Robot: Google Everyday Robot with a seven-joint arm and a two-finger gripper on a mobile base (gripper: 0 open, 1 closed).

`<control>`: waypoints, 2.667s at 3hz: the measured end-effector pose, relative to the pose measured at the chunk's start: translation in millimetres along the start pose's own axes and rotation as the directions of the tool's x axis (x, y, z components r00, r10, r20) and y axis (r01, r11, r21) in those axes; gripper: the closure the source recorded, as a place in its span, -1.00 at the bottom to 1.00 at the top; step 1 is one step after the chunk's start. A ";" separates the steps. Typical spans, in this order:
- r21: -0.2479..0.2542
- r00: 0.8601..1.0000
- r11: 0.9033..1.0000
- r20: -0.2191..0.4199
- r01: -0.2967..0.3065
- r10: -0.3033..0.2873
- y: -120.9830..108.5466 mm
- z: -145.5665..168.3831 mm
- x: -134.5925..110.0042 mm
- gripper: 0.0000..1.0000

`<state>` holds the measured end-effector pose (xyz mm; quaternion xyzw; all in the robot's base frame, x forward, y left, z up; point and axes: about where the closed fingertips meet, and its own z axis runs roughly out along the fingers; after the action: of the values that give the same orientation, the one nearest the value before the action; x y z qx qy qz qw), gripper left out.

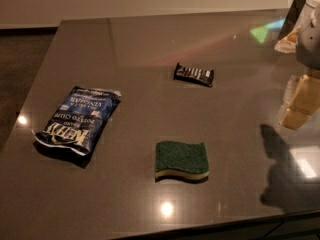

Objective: Move rxbar chocolate near sponge

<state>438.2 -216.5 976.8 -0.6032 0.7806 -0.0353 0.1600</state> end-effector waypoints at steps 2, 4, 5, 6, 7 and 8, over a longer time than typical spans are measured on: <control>-0.001 0.999 1.000 0.047 -0.001 0.001 -23.4 8.1 -11.3 -1.00; -0.023 0.988 1.000 0.155 -0.014 0.017 -95.5 53.2 -54.0 -1.00; -0.044 0.978 0.999 0.205 -0.016 0.025 -125.2 80.3 -75.2 -1.00; -0.074 0.972 0.997 0.234 -0.012 0.029 -147.3 108.8 -94.7 -1.00; -0.094 0.969 0.995 0.244 -0.022 0.045 -165.0 137.6 -106.8 -1.00; -0.128 0.970 0.991 0.233 -0.039 0.068 -178.0 167.2 -110.0 -1.00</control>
Offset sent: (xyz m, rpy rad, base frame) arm 0.0715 0.0128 -0.0030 0.1243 -0.0080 0.0317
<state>677.0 -136.6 885.6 -0.5904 0.7726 0.0892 0.2159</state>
